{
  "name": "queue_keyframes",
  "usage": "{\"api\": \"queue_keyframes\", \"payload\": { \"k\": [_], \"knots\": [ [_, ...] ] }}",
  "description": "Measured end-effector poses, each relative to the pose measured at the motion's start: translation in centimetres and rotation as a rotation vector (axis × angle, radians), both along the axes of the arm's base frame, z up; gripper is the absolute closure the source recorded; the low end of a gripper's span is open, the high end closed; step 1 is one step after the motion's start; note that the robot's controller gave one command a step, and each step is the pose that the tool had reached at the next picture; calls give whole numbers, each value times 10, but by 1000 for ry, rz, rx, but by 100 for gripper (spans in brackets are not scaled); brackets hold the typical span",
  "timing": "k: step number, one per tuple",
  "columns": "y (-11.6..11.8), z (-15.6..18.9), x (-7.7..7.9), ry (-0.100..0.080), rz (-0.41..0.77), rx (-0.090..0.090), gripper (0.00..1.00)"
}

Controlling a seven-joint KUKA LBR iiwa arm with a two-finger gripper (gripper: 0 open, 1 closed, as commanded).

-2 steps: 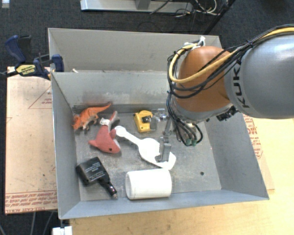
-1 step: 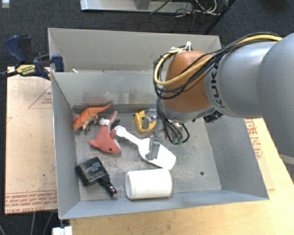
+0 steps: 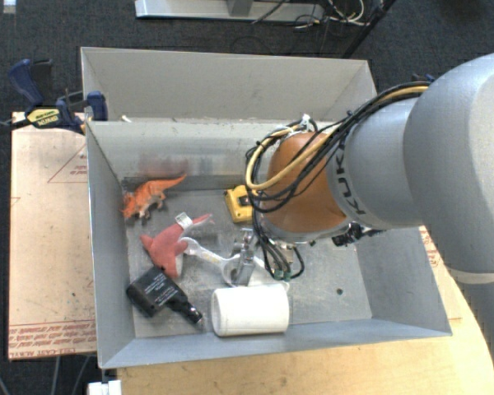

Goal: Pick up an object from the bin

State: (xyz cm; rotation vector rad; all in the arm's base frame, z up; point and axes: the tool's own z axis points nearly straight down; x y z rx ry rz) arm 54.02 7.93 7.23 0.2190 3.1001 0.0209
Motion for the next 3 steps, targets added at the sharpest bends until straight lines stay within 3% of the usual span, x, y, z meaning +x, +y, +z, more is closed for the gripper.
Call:
{"api": "queue_keyframes", "payload": {
  "k": [1,2,3],
  "knots": [
    [0,0,0,0,0,0,100],
    [-4,37,1,12,1,-1,100],
    [-1,98,8,6,11,-1,100]
  ]
}}
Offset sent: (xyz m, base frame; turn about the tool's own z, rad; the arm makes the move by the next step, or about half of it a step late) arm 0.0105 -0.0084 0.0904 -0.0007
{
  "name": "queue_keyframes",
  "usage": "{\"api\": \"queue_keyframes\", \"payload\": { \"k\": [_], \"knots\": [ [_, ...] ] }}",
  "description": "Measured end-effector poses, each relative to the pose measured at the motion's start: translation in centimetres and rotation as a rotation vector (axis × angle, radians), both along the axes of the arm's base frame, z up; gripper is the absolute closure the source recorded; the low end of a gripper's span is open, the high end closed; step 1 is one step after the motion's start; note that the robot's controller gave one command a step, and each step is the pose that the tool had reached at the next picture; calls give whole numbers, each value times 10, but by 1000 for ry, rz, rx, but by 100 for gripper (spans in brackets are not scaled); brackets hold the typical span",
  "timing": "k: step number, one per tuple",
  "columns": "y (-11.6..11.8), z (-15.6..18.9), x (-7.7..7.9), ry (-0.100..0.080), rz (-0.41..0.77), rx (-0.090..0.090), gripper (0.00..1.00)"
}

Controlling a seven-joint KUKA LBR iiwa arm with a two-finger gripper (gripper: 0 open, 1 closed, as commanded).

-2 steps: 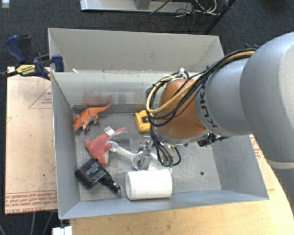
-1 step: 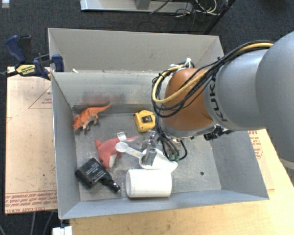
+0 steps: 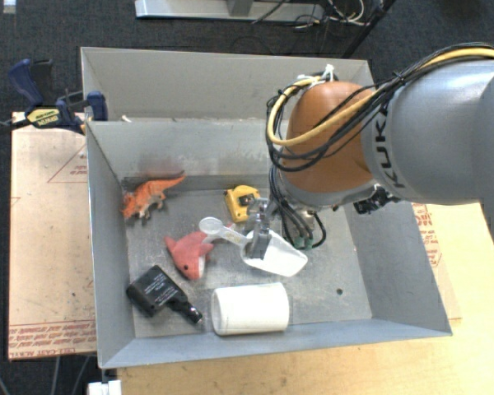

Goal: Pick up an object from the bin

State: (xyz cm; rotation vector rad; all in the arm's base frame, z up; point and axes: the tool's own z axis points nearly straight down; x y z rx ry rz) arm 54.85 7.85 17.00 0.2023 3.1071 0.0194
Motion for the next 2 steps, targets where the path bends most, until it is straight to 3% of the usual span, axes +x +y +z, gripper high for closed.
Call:
{"api": "queue_keyframes", "payload": {
  "k": [1,2],
  "knots": [
    [-1,-12,15,-16,-13,3,100],
    [-19,131,12,-11,-21,2,100]
  ]
}}
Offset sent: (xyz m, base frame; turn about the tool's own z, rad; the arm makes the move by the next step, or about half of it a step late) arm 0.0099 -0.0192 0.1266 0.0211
